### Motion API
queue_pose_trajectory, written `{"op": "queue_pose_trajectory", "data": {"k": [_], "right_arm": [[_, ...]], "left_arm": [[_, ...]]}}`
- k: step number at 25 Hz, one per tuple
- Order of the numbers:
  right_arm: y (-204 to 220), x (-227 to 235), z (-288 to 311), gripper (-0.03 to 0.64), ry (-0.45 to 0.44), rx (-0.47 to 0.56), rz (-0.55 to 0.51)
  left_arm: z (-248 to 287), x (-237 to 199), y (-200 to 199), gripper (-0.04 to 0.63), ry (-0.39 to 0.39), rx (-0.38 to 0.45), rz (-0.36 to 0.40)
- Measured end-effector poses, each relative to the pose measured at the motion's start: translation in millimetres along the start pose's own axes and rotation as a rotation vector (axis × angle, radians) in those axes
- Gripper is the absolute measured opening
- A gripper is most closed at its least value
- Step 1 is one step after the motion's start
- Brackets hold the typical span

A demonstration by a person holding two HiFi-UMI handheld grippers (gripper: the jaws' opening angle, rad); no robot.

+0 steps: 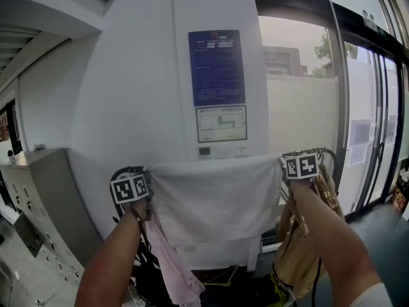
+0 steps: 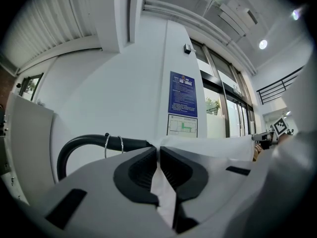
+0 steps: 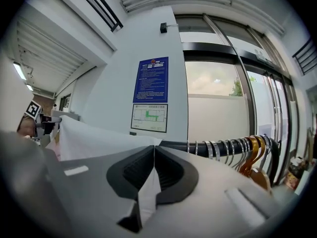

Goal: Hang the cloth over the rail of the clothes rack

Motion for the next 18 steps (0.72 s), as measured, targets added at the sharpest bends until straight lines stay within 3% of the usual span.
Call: {"op": "queue_pose_trajectory", "data": {"k": [3,8,11,15,18], "right_arm": [[8,-1,0,0.011,-0.004,-0.008,0.000],[25,-4,2,0.034,-0.018,-0.035,0.013],[28,-5,-2,0.057,-0.009,-0.011,0.005],[24,-6,-18,0.058,0.053,0.075,-0.021],[21,-17,-33,0.058,0.037,0.124,-0.040]], "left_arm": [[2,-1,9,0.012,0.003,-0.011,-0.013],[0,-11,14,0.114,-0.006,0.022,-0.055],[-3,-10,14,0.153,-0.012,0.034,-0.029],[-8,3,16,0.153,-0.016,0.048,0.028],[-15,24,17,0.153,0.012,0.068,0.050]]}}
Point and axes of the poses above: the fingertips, and each gripper's own axes: z forward along the fingers, x to its right, y out of its underside, the point moved 8 cm from there along -z, backward along the fingers, and after that the axes turned 3 degrees about y, right-handed, at the moved point
